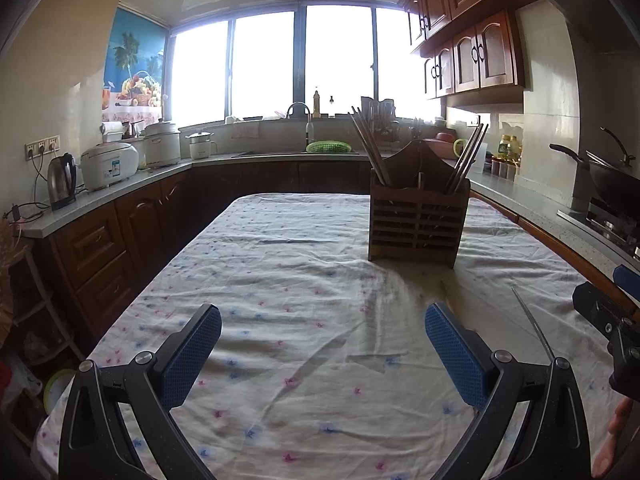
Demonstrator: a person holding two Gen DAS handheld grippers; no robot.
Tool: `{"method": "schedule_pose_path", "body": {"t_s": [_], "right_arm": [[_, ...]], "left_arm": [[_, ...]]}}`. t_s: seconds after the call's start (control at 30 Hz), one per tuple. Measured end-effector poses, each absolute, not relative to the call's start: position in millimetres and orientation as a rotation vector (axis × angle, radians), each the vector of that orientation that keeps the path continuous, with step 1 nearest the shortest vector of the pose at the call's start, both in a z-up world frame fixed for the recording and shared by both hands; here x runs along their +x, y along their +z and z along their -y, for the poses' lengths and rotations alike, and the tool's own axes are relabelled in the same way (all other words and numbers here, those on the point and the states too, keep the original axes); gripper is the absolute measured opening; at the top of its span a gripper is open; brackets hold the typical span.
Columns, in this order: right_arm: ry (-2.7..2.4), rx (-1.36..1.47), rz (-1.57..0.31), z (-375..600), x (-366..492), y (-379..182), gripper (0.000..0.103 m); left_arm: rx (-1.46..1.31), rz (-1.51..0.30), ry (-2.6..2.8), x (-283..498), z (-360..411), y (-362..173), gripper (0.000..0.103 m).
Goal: Organize utensils
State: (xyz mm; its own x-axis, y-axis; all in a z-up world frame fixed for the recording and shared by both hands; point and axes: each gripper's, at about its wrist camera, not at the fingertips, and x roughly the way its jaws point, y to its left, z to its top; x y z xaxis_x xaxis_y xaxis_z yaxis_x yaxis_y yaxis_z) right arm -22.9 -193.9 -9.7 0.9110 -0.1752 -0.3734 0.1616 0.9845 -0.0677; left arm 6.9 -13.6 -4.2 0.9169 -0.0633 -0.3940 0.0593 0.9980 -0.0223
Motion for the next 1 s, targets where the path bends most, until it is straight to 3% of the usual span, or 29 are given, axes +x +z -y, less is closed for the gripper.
{"method": "schedule_pose_path", "body": {"t_s": [1.0], "right_arm": [[-0.17,0.005,-0.387,197.0,-22.7,-7.7,0.103]], "left_arm": [[-0.027,-0.399,-0.077,1.1,15.5,1.2,0.102]]}}
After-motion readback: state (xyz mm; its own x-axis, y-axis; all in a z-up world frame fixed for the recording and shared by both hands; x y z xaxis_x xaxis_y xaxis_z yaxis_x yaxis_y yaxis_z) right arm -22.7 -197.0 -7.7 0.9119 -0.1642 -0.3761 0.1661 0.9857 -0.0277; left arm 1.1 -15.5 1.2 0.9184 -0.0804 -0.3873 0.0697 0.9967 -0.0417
